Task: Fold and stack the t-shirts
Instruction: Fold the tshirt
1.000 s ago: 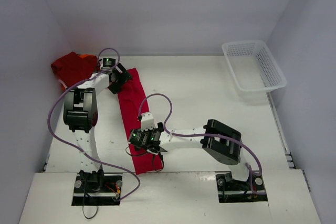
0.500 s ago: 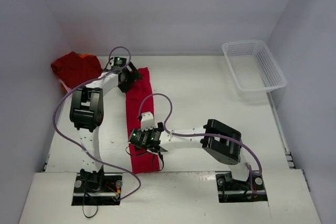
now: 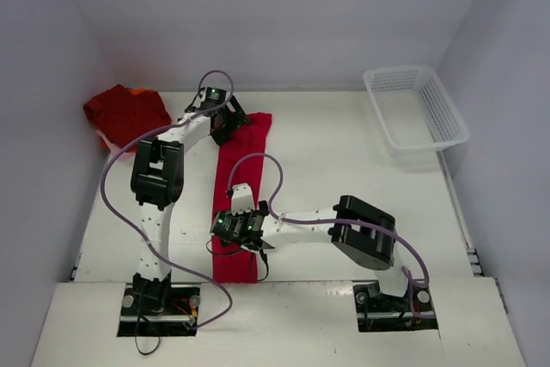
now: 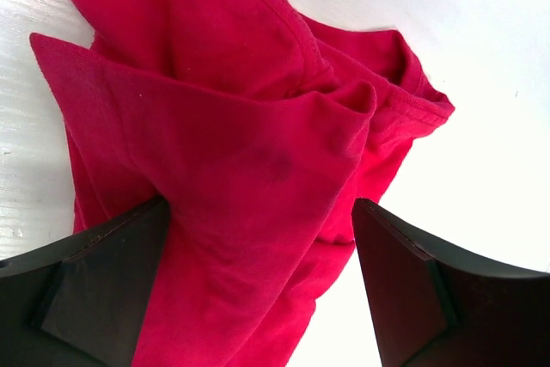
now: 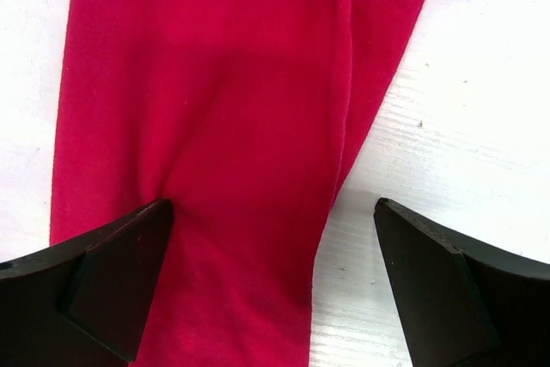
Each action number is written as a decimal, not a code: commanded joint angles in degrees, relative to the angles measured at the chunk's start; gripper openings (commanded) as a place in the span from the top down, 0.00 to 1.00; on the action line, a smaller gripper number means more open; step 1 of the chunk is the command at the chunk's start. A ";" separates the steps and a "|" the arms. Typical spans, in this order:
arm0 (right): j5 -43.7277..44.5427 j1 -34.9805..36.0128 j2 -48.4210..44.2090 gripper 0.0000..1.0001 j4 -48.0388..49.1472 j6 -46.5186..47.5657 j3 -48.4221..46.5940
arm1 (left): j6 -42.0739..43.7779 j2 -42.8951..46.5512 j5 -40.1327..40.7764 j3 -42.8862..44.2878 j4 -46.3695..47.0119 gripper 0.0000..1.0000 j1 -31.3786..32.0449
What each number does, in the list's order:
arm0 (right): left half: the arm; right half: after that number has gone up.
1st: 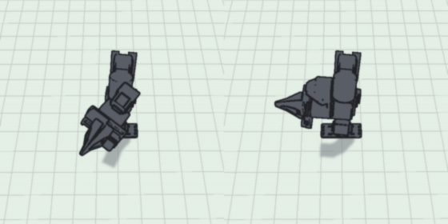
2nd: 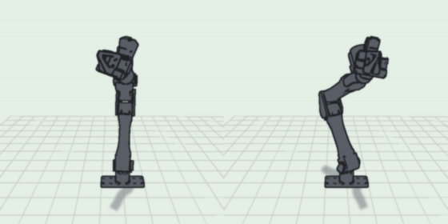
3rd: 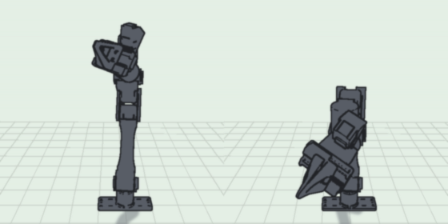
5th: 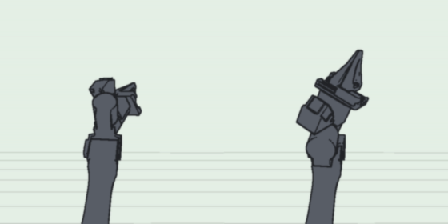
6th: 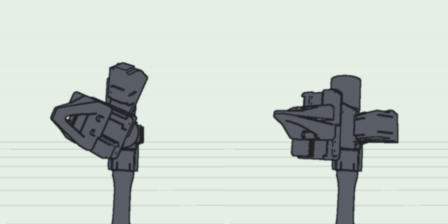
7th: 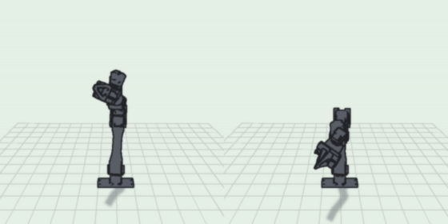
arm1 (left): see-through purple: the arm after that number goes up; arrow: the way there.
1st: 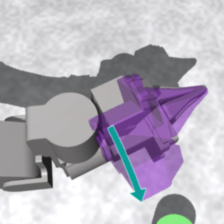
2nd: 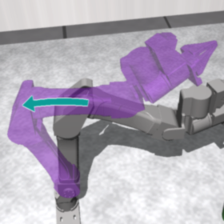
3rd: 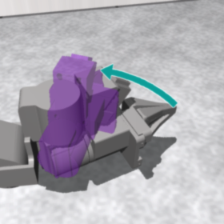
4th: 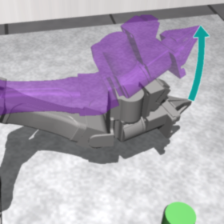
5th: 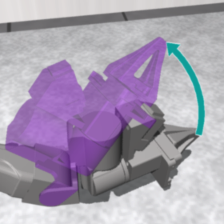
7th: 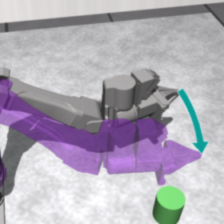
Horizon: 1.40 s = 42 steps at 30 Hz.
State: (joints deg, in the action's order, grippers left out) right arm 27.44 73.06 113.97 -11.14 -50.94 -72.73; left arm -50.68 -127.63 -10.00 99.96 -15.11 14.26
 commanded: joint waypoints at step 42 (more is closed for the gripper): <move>6.49 -16.89 -30.48 0.00 -11.28 9.28 7.16 | 0.94 42.11 4.12 -30.60 -6.78 0.18 -2.05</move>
State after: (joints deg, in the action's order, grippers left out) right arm 32.36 57.39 85.36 -21.65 -42.78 -66.28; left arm -47.57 -88.84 -5.50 72.29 -22.90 12.29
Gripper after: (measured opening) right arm 0.999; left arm 0.818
